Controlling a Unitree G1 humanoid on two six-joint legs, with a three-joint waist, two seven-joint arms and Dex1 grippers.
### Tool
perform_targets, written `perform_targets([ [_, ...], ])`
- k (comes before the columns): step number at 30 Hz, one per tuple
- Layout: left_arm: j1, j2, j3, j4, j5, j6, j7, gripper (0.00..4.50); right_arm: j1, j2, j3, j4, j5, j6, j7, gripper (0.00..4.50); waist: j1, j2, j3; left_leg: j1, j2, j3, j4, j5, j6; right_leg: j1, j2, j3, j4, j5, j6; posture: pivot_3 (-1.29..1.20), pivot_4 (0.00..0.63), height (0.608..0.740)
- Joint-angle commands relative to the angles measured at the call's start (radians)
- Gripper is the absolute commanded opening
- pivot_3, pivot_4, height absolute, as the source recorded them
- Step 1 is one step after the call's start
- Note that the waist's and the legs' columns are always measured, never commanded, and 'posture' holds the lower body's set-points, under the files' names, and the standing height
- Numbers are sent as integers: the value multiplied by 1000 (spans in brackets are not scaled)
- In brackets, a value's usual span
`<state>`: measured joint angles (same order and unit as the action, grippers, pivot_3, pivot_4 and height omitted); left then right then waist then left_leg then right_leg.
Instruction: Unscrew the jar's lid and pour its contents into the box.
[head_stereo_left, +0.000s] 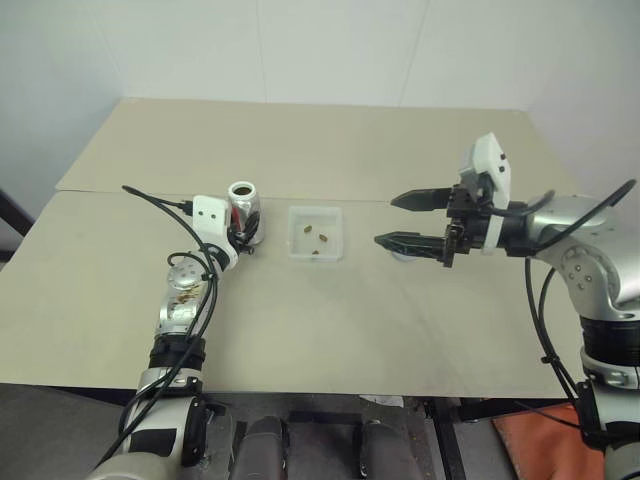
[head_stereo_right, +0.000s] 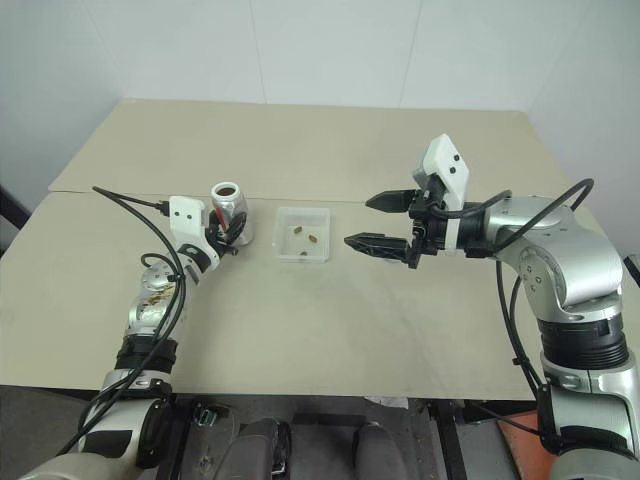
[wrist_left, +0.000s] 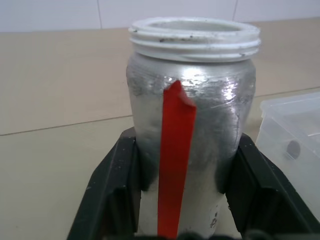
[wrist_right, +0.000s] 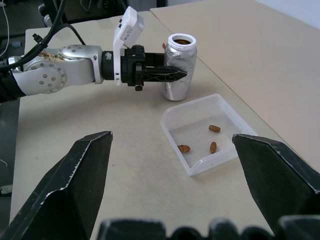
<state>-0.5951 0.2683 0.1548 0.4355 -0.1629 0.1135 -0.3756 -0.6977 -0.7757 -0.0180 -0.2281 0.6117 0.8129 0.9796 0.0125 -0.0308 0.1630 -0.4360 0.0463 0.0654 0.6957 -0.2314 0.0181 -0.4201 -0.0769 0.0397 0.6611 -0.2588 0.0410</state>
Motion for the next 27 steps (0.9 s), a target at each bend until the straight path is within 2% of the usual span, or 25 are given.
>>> perform_targets([
  [1,-3,3,-1,-22,-9,6,1,3537,-4,-18,-43,-36,16,-8,-4,4500,-1,0,0,0,0,0,0,0,0,0,0,0,0,0,0,0,150,740],
  [4,19,15,-2,-68,-12,26,-7,4477,-4,-15,-44,-39,19,-8,-3,4500,-2,0,0,0,0,0,0,0,0,-1,0,0,0,0,0,0,150,740],
  [12,139,64,-19,-265,-15,142,-49,4477,1,-8,-41,-51,22,-5,-8,4500,-5,0,0,0,1,0,-1,0,0,-1,0,1,0,0,0,0,150,740],
  [18,336,184,-21,-539,-59,267,-164,4477,36,-12,-54,-81,30,5,-21,4500,-10,0,0,0,1,-3,-2,0,0,-1,0,2,-1,0,0,0,150,740],
  [22,435,287,31,-697,-157,337,-277,4477,62,-20,-58,-88,33,1,-27,4500,-11,0,0,1,2,-3,-2,0,0,-1,0,2,0,0,0,0,150,740],
  [27,488,457,173,-836,-361,371,-489,4477,136,-78,-34,-99,-31,-84,24,4500,-9,0,0,3,2,-3,-2,0,0,0,0,2,-1,0,0,0,150,740],
])
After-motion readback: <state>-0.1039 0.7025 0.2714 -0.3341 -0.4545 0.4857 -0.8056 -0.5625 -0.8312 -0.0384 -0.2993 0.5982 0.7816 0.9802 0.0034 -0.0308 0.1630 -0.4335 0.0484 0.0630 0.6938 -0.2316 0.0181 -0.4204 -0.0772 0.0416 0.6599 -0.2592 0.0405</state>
